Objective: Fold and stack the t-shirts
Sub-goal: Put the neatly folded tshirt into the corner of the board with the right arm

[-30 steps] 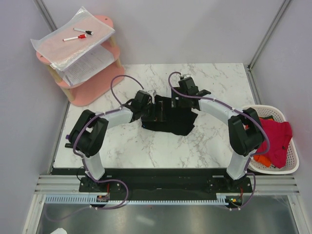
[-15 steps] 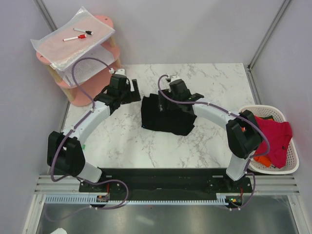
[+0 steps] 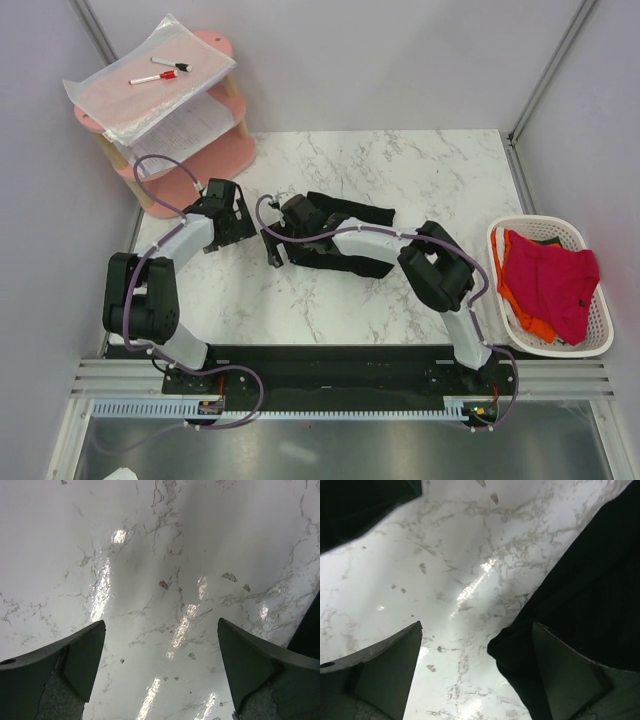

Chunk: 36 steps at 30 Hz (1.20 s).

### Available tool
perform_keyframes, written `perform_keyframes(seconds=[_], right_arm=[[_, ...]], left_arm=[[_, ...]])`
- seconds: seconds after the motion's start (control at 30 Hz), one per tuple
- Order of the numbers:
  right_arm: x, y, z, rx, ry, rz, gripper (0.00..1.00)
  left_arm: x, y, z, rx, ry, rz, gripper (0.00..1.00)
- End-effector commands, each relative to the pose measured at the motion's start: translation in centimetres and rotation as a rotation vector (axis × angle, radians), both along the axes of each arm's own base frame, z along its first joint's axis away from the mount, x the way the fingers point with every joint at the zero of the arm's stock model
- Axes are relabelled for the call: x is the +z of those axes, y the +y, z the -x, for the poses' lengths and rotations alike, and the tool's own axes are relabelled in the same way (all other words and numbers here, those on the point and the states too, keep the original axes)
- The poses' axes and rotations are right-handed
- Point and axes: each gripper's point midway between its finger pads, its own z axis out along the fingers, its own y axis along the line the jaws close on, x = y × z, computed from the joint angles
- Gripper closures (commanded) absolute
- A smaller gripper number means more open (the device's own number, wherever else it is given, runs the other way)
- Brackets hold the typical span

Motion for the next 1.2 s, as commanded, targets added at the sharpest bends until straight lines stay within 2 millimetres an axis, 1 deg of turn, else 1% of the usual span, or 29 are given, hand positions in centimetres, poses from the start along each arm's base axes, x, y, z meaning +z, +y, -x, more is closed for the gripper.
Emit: perform_keyframes(seconds=[0.0, 0.07, 0.1, 0.17, 0.27, 0.33, 0.37, 0.4, 0.47, 0.5, 0.53, 0.57, 0.6, 0.63, 0.67, 0.7, 0.73, 0.77, 0.8, 0.83, 0.9, 0.93, 1.0, 1.03, 1.07, 1.1, 1.13, 1.17], right_arm=[[-2.0, 0.1, -0.7, -0.025, 0.028, 0.02, 0.02], [-2.7, -0.3, -0.8, -0.035, 0.033, 0.044, 0.02], [-3.3, -0.6, -1.0, -0.042, 0.041, 0.057, 0.02], [-4.0, -1.4, -1.2, -0.067, 0.049, 0.088, 0.02], [-5.0, -3.5, -1.9, -0.125, 0.063, 0.141, 0.02], [-5.6, -5.6, -2.5, -0.168, 0.076, 0.183, 0.02], [-5.8, -6.3, -2.7, -0.181, 0.079, 0.201, 0.02], [-6.2, -7.9, -3.2, -0.213, 0.085, 0.239, 0.02], [-6.6, -9.9, -3.6, -0.247, 0.085, 0.283, 0.02], [-6.8, -11.6, -4.4, -0.284, 0.085, 0.312, 0.02], [-7.3, -12.9, -4.3, -0.302, 0.096, 0.336, 0.02], [-7.3, -13.8, -4.5, -0.313, 0.101, 0.347, 0.02], [-7.5, -15.5, -5.0, -0.344, 0.114, 0.368, 0.02], [-7.8, -16.9, -5.1, -0.367, 0.114, 0.403, 0.02], [-7.5, -18.1, -5.4, -0.393, 0.108, 0.419, 0.02], [-7.5, -19.9, -6.1, -0.433, 0.108, 0.436, 0.02], [-7.8, -21.4, -6.1, -0.465, 0.106, 0.468, 0.02], [-7.6, -22.6, -6.5, -0.491, 0.099, 0.481, 0.02], [-7.6, -24.2, -7.2, -0.532, 0.106, 0.486, 0.02], [-7.8, -25.0, -7.3, -0.547, 0.112, 0.486, 0.02], [-7.0, -25.2, -8.5, -0.545, 0.072, 0.445, 0.02], [-6.7, -25.3, -8.8, -0.546, 0.061, 0.441, 0.02], [-4.8, -24.6, -9.4, -0.541, 0.022, 0.387, 0.02], [-4.2, -24.4, -9.2, -0.535, 0.016, 0.366, 0.02], [-1.9, -23.8, -9.3, -0.531, -0.017, 0.309, 0.02], [-0.8, -22.9, -9.1, -0.511, -0.025, 0.252, 0.02], [-0.2, -22.7, -8.5, -0.5, -0.021, 0.226, 0.02], [2.2, -22.2, -8.3, -0.489, -0.051, 0.172, 0.02]], left_arm=[[-0.2, 0.0, -0.8, 0.027, -0.028, 0.011, 0.0], [-0.3, 0.0, -0.7, 0.022, -0.026, 0.011, 0.0], [-0.4, 0.0, -0.7, 0.022, -0.021, 0.01, 0.0], [-0.4, 0.0, -0.7, 0.02, -0.022, 0.01, 0.0], [-0.4, 0.0, -0.7, 0.018, -0.023, 0.009, 0.0], [-0.5, 0.0, -0.7, 0.017, -0.022, 0.006, 0.0], [-0.6, 0.0, -0.6, 0.016, -0.016, 0.004, 0.0], [-0.7, 0.0, -0.7, 0.017, -0.016, 0.005, 0.0], [-0.8, -0.1, -0.7, 0.014, -0.012, 0.01, 0.0], [-0.8, -0.1, -0.8, 0.013, -0.013, 0.012, 0.0], [-0.8, -0.1, -0.7, 0.013, -0.012, 0.011, 0.0], [-0.9, -0.1, -0.8, 0.014, -0.01, 0.013, 0.0], [-0.8, -0.2, -0.8, 0.012, -0.011, 0.014, 0.0], [-0.8, -0.2, -0.8, 0.012, -0.011, 0.014, 0.0], [-0.8, -0.2, -0.9, 0.012, -0.013, 0.014, 0.0], [-0.9, -0.2, -0.8, 0.011, -0.008, 0.015, 0.0], [-0.9, -0.2, -0.9, 0.011, -0.011, 0.015, 0.0], [-0.9, -0.3, -0.9, 0.008, -0.01, 0.02, 0.0], [-0.9, -0.4, -0.9, 0.009, -0.01, 0.023, 0.0], [-0.9, -0.4, -0.9, 0.008, -0.01, 0.024, 0.0], [-1.0, -0.5, -0.9, 0.007, -0.008, 0.028, 0.0], [-1.0, -0.5, -1.0, 0.005, -0.011, 0.029, 0.0], [-1.0, -0.5, -0.9, 0.002, -0.01, 0.031, 0.0], [-0.9, -0.6, -0.9, 0.0, -0.011, 0.032, 0.0], [-0.8, -0.6, -0.9, -0.002, -0.014, 0.032, 0.0], [-0.9, -0.6, -0.8, -0.002, -0.012, 0.033, 0.0], [-0.9, -0.6, -0.8, -0.002, -0.012, 0.033, 0.0], [-1.0, -0.7, -0.8, -0.007, -0.011, 0.037, 0.0]])
